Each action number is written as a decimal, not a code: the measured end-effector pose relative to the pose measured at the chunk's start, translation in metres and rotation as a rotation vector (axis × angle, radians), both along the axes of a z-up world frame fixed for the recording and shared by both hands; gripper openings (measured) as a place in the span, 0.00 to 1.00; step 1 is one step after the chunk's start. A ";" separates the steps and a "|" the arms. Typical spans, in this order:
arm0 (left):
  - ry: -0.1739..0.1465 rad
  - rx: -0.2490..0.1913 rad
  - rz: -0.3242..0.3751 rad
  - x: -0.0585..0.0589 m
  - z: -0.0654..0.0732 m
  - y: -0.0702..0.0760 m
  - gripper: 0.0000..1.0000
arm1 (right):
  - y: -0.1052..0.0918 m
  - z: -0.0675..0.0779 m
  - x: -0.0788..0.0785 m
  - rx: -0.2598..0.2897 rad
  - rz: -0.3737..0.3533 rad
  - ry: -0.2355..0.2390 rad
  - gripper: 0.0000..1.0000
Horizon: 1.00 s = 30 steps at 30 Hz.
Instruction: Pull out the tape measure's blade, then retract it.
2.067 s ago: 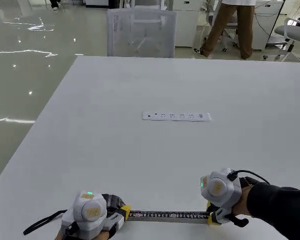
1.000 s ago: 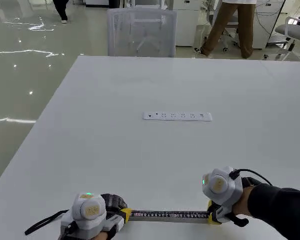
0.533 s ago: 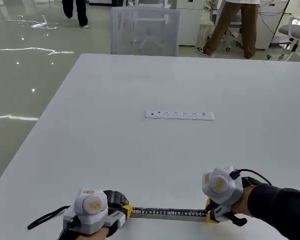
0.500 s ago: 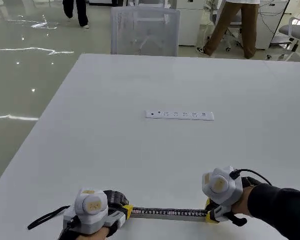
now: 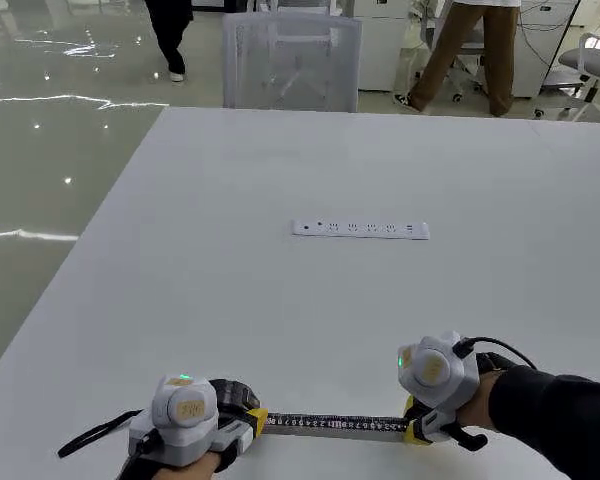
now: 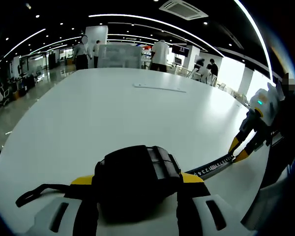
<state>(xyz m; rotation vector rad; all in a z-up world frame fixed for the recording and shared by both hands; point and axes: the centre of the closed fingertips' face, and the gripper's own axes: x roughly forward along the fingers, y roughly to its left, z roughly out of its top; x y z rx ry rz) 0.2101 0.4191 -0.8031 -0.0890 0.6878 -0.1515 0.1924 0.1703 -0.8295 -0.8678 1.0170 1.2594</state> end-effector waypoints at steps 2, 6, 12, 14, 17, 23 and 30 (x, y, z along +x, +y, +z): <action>0.000 0.000 -0.001 0.000 0.000 0.000 0.61 | 0.001 0.000 0.000 0.001 0.000 -0.001 0.12; 0.001 0.000 -0.001 0.000 0.000 0.000 0.61 | 0.003 0.000 0.001 0.008 -0.006 -0.001 0.12; 0.001 0.000 -0.001 0.000 0.000 -0.001 0.61 | 0.007 0.000 0.002 0.017 -0.009 -0.004 0.12; 0.001 0.000 -0.002 0.000 0.000 -0.001 0.61 | 0.009 0.000 0.001 0.016 -0.007 -0.003 0.12; 0.002 0.000 -0.001 0.000 0.000 -0.001 0.61 | 0.009 0.000 0.001 0.012 -0.003 -0.005 0.12; 0.001 0.001 -0.001 0.000 0.000 -0.001 0.61 | 0.012 0.001 0.002 0.020 -0.020 -0.003 0.12; 0.001 -0.001 -0.002 0.000 0.000 -0.001 0.60 | 0.016 0.000 0.002 0.023 -0.018 -0.007 0.12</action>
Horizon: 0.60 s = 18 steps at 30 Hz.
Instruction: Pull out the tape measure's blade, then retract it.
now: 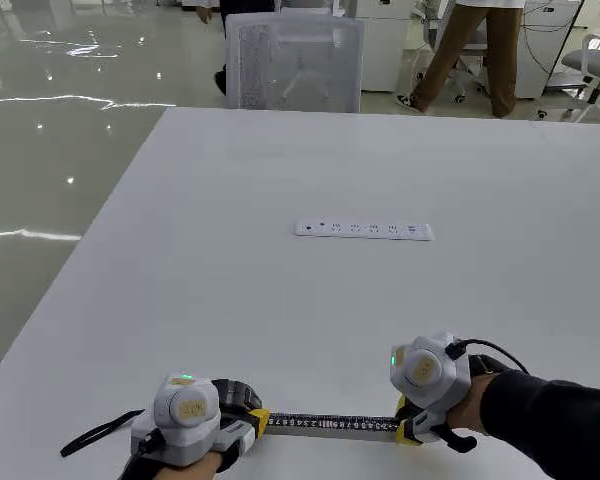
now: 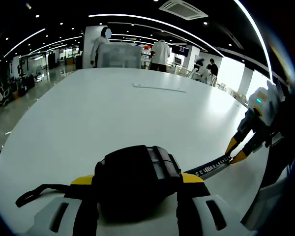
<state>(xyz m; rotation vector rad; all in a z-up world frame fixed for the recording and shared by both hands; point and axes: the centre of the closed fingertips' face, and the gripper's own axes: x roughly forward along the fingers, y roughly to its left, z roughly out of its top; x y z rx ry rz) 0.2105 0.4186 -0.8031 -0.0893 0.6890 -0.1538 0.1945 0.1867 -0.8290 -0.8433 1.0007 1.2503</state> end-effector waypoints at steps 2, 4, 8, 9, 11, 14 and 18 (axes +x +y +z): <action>0.000 -0.001 0.000 0.000 0.000 0.000 0.60 | 0.002 0.000 0.000 0.000 0.002 -0.001 0.12; 0.000 -0.002 0.000 0.000 0.000 0.000 0.60 | 0.003 0.000 0.000 0.001 0.003 -0.003 0.12; 0.000 -0.003 0.000 0.000 0.000 0.000 0.60 | 0.006 0.000 0.000 0.003 0.007 -0.007 0.12; 0.001 -0.003 0.000 0.000 0.000 0.000 0.60 | 0.007 0.000 0.000 0.003 0.007 -0.008 0.12; 0.001 -0.003 0.001 0.000 0.000 0.000 0.60 | 0.008 0.000 0.000 0.006 0.008 -0.009 0.12; 0.001 -0.004 0.001 0.000 0.000 0.000 0.60 | 0.009 0.000 0.000 0.007 0.010 -0.010 0.12; 0.001 -0.005 0.000 0.000 0.000 0.000 0.60 | 0.012 0.000 0.001 0.011 0.007 -0.011 0.12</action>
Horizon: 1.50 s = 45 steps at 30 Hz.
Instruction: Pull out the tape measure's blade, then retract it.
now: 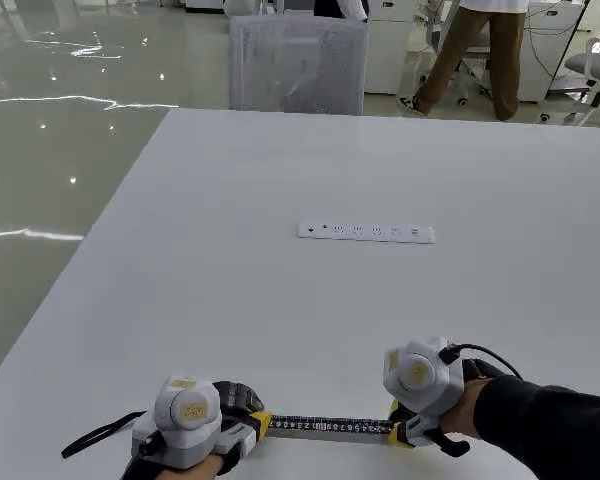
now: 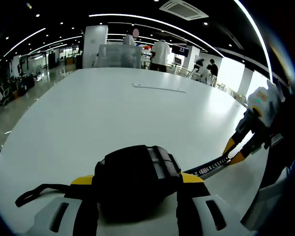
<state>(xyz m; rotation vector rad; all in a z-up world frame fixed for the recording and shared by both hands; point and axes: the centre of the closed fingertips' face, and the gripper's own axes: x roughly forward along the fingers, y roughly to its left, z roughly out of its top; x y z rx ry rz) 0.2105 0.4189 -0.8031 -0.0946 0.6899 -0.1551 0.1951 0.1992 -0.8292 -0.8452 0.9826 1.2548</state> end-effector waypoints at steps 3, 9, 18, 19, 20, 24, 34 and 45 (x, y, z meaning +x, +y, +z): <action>0.000 -0.002 0.000 0.000 0.000 0.000 0.60 | 0.002 0.000 0.000 0.002 0.001 -0.001 0.12; 0.000 -0.006 0.000 0.000 0.000 0.000 0.60 | 0.006 0.000 0.000 0.010 -0.010 -0.001 0.12; 0.000 -0.010 -0.001 0.000 0.001 -0.001 0.59 | 0.017 0.000 0.001 0.026 -0.015 -0.001 0.12; 0.001 -0.010 -0.001 0.000 0.001 -0.001 0.59 | 0.018 0.000 0.001 0.029 -0.015 -0.002 0.12; 0.001 -0.009 -0.001 0.000 0.000 -0.001 0.59 | 0.021 0.000 0.001 0.034 -0.017 -0.002 0.12; 0.001 -0.009 -0.003 0.000 0.001 -0.001 0.59 | 0.034 0.001 -0.001 0.063 -0.004 -0.005 0.12; 0.002 -0.010 -0.003 0.000 0.000 0.000 0.59 | 0.046 0.000 0.001 0.065 0.006 -0.007 0.12; 0.002 -0.011 -0.002 0.001 0.000 0.001 0.59 | 0.055 0.000 0.003 0.103 0.004 -0.012 0.12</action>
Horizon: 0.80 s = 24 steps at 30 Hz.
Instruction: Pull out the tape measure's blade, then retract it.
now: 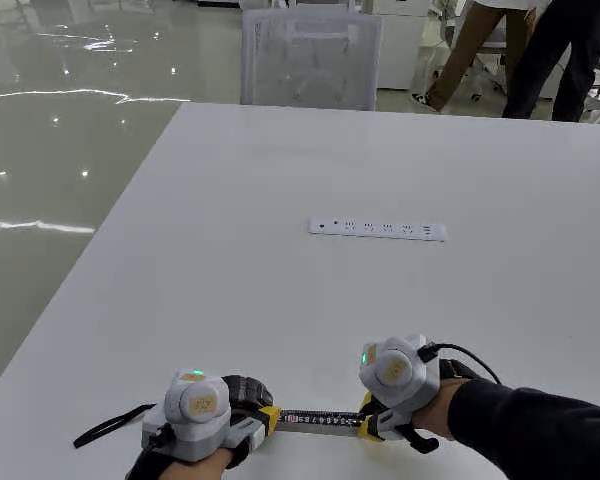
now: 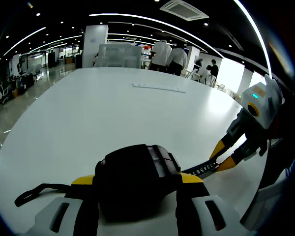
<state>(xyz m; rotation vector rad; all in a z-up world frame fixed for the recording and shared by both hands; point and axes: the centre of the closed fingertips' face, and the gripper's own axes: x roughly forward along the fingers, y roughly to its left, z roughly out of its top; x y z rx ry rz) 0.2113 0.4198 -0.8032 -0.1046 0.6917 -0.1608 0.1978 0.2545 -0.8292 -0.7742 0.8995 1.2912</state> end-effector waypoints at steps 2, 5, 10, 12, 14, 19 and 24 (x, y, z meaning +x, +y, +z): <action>0.000 0.000 0.000 0.000 0.000 0.000 0.59 | 0.002 0.000 0.000 0.002 0.003 -0.001 0.11; 0.000 -0.001 -0.001 0.000 0.000 0.000 0.59 | 0.005 0.000 -0.001 0.003 0.014 -0.001 0.11; 0.001 -0.002 0.000 0.000 0.000 0.000 0.59 | 0.007 0.000 -0.001 0.007 0.015 -0.002 0.12; 0.001 -0.002 0.000 0.000 0.000 0.000 0.59 | 0.008 0.000 -0.001 0.009 0.013 -0.002 0.11; 0.001 -0.003 0.000 0.000 0.000 0.000 0.59 | 0.010 0.000 -0.001 0.012 0.009 -0.001 0.11; 0.000 -0.004 0.001 0.000 0.000 0.000 0.59 | 0.014 0.000 0.000 0.019 0.001 -0.003 0.12; 0.002 -0.011 0.000 0.000 0.000 0.000 0.59 | 0.016 -0.001 0.000 0.022 0.001 -0.005 0.11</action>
